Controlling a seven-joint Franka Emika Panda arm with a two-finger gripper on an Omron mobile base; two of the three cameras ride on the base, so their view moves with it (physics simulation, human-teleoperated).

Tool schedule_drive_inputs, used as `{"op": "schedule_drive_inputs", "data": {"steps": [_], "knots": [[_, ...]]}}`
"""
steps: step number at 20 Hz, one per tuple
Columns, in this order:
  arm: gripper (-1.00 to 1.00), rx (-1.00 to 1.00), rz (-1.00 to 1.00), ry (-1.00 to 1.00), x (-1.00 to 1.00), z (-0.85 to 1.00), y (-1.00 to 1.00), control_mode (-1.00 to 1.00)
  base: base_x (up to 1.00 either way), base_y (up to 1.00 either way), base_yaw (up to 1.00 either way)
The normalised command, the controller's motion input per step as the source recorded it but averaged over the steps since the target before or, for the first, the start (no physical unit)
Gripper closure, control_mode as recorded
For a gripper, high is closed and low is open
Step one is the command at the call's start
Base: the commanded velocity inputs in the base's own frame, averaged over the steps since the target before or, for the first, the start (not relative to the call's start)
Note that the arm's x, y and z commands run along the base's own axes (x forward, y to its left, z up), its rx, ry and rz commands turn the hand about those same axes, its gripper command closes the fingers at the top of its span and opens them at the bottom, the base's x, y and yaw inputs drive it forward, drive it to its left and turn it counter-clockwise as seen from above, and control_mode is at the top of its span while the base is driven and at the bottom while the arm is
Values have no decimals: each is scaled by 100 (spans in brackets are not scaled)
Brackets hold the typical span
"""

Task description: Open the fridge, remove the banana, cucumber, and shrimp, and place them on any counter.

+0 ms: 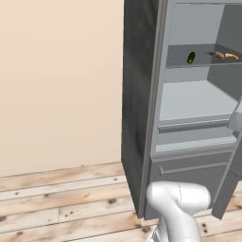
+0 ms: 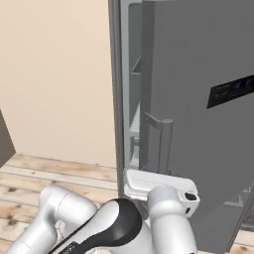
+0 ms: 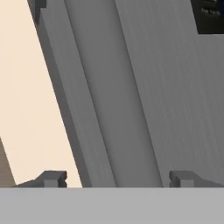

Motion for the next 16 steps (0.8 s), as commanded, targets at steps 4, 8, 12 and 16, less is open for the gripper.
{"op": "schedule_drive_inputs", "data": {"steps": [4, 8, 12, 16], "knots": [[-100, 0, 0, -16, -72, 66, 38, -100, 0, 0, 0], [-100, -4, -7, -8, -47, 74, 65, -100, 0, 0, 0], [-100, -5, -34, 5, -38, 42, 36, -100, 0, 0, 0], [-100, -1, -52, 52, -1, 16, -43, -100, 0, 0, 0]]}}
